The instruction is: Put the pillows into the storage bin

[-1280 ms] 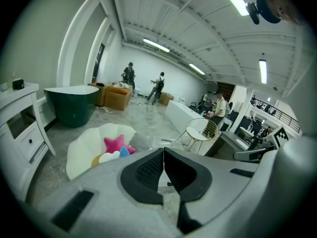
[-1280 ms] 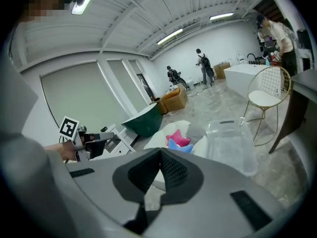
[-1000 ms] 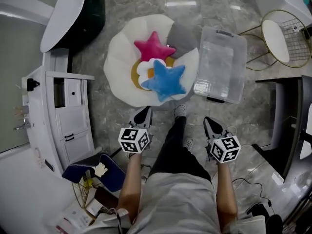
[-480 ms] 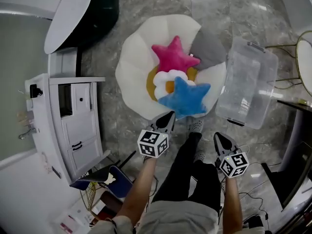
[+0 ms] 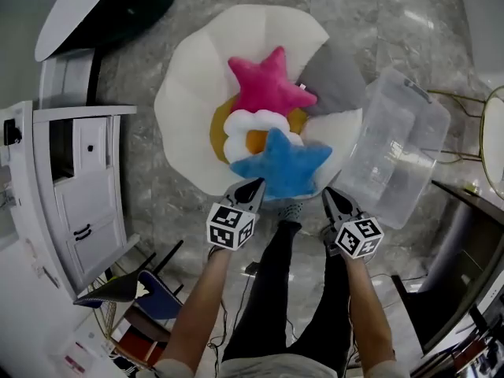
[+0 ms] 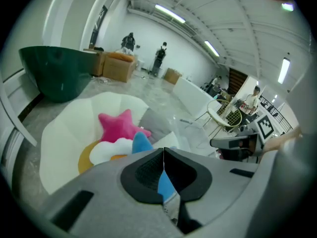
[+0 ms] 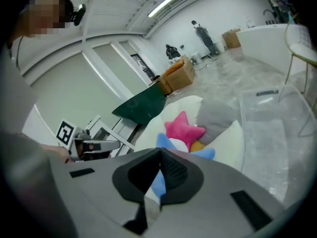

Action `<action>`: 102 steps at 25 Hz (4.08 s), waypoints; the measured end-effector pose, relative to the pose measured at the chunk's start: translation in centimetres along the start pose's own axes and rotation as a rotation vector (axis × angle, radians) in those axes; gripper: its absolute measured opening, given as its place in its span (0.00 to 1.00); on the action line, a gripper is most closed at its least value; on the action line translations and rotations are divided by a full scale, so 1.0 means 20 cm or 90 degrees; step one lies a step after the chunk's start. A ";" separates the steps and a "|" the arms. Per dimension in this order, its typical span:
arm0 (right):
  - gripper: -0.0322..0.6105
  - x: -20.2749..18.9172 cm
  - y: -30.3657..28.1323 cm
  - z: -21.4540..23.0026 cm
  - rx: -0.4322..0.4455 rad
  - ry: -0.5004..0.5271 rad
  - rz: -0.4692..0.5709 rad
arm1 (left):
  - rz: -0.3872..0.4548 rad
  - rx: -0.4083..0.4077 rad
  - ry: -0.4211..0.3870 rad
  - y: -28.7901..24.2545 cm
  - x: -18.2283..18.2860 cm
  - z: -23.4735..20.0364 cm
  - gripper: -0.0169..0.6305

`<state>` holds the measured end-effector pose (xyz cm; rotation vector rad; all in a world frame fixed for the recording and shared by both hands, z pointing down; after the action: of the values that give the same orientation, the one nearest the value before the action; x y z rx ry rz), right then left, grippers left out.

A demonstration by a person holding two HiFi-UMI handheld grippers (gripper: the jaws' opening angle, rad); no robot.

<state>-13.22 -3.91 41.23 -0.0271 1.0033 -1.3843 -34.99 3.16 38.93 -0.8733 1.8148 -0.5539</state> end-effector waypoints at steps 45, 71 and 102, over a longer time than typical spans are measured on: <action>0.88 -0.40 -0.95 0.75 0.502 0.043 -0.085 | 0.380 -0.117 0.131 -0.56 -1.03 -0.69 0.60; 0.75 -0.07 -0.58 0.71 0.421 0.101 0.147 | 0.470 -0.191 0.003 -0.58 -0.37 -0.43 0.63; 0.61 -0.04 0.93 1.97 0.081 0.118 0.578 | 0.227 -0.551 -0.166 -1.95 0.12 1.09 0.64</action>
<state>24.96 -19.27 55.26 0.5932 0.8989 -0.6105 -3.32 -22.96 56.63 -1.0704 1.8951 0.6030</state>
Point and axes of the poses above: the fingertips, and each gripper's own axes: y backward along the fingers, z to its right, x out of its top, the point moved 5 cm from there along y, backward along the fingers
